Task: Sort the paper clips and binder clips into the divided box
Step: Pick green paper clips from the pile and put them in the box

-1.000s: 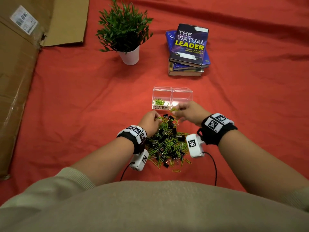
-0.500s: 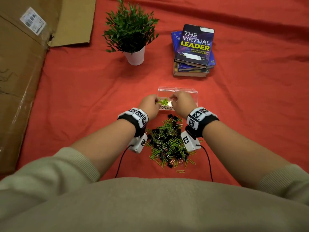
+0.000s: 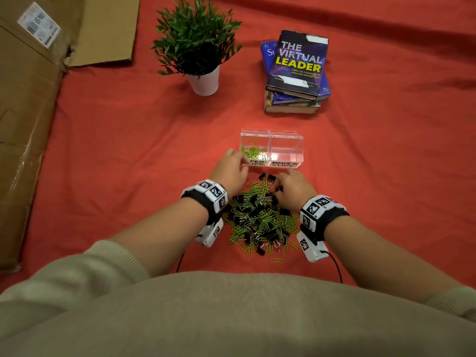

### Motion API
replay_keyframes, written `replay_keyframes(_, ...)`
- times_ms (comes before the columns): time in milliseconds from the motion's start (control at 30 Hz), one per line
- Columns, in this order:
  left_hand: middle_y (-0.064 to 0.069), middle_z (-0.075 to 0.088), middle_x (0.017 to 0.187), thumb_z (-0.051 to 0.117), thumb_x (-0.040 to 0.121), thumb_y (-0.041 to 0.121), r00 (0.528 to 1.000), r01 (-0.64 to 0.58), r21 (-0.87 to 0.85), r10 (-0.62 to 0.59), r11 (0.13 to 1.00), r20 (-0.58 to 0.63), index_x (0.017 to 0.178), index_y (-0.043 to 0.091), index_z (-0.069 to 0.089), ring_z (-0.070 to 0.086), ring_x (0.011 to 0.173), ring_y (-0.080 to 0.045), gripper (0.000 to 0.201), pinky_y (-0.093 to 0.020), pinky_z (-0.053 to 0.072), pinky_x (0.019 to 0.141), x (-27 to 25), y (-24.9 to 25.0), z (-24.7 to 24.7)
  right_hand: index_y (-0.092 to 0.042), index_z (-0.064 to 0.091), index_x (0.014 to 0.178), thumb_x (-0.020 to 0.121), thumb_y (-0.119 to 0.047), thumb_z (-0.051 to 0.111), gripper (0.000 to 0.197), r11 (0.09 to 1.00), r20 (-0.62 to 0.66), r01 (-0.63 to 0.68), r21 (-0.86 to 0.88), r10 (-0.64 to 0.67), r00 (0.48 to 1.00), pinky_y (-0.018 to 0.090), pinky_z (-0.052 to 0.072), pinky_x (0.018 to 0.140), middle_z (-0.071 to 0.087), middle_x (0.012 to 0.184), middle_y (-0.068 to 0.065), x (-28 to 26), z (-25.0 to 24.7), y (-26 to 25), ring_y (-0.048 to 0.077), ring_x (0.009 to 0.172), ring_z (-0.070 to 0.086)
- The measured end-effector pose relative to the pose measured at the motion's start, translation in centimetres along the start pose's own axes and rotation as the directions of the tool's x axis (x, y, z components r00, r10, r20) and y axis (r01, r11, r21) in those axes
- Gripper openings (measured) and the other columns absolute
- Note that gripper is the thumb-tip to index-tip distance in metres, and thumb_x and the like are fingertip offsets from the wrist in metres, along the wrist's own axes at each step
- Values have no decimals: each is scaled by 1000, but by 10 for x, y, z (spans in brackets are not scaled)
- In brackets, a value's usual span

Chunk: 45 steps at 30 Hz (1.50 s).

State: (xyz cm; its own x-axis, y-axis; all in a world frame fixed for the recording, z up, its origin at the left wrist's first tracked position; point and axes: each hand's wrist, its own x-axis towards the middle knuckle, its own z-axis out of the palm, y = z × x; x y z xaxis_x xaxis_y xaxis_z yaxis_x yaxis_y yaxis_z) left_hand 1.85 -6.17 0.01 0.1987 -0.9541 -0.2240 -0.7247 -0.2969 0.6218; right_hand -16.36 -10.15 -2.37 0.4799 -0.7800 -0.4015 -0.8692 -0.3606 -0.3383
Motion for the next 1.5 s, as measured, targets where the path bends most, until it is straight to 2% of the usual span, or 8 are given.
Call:
replay_keyframes(167, -2, 57, 114, 56, 91, 11, 989, -21, 105, 6, 994, 148, 110, 11, 62, 57, 103, -18, 20, -28, 47, 95, -15, -13, 29, -9, 60, 118, 84, 4, 52, 38, 964, -46, 256, 69, -253, 966, 23, 39, 104, 53, 117, 2, 7, 0, -22, 17, 112, 48)
replay_keyframes(267, -6, 54, 121, 57, 89, 8, 983, -2, 126, -21, 992, 181, 121, 10, 58, 55, 111, -23, 32, -32, 45, 101, -12, -15, 38, -10, 52, 130, 82, 8, 50, 51, 958, 45, 284, 43, -286, 957, 29, 41, 105, 53, 121, 4, 12, 5, -26, 19, 116, 47)
replay_keyframes(433, -7, 48, 123, 59, 88, 8, 968, -25, 165, -17, 986, 249, 135, 11, 48, 53, 114, -25, 48, -34, 44, 103, -12, -20, 43, -4, 53, 126, 82, 3, 51, 44, 993, 65, 121, -7, -120, 991, 36, 45, 101, 49, 122, 11, 12, 8, -12, 26, 116, 47)
replay_keyframes(567, -8, 46, 120, 61, 89, 14, 960, -34, 193, -22, 981, 278, 139, 12, 44, 52, 112, -26, 53, -37, 45, 100, -13, -24, 45, -4, 50, 130, 85, -3, 52, 46, 984, 41, 177, 18, -178, 983, 31, 43, 100, 47, 121, 10, 14, 8, -15, 25, 116, 46)
replay_keyframes(733, -9, 49, 119, 61, 88, 16, 966, -4, 257, -63, 966, 252, 131, 10, 51, 54, 111, -28, 44, -41, 48, 95, -16, -23, 45, -6, 38, 140, 85, -15, 59, 59, 969, 100, 246, -36, -242, 965, 36, 36, 107, 43, 126, 10, 17, 14, -20, 26, 119, 40)
replay_keyframes(967, -9, 53, 112, 59, 88, 17, 980, -3, 318, -61, 948, 192, 112, 7, 58, 58, 102, -29, 27, -40, 50, 83, -19, -17, 44, -5, 56, 125, 83, -10, 57, 42, 938, 82, 332, -98, -324, 942, 37, 41, 96, 52, 112, 11, 12, 22, -15, 27, 107, 46)
replay_keyframes(1200, -10, 53, 105, 53, 89, 12, 972, -122, 403, 27, 907, 234, 102, 8, 61, 58, 97, -30, 16, -39, 46, 69, -20, -12, 40, -2, 61, 104, 86, -13, 56, 21, 962, 82, 258, -85, -251, 964, 35, 42, 92, 57, 105, 13, 14, 23, -18, 28, 105, 51)
replay_keyframes(1500, -8, 55, 108, 57, 91, 23, 966, -90, 341, -1, 936, 258, 104, 6, 60, 55, 104, -26, 21, -38, 47, 85, -16, -18, 37, -10, 59, 87, 91, -25, 54, 16, 972, 167, 214, -99, -195, 966, 34, 46, 82, 60, 90, 6, 19, -7, -11, 23, 90, 53)
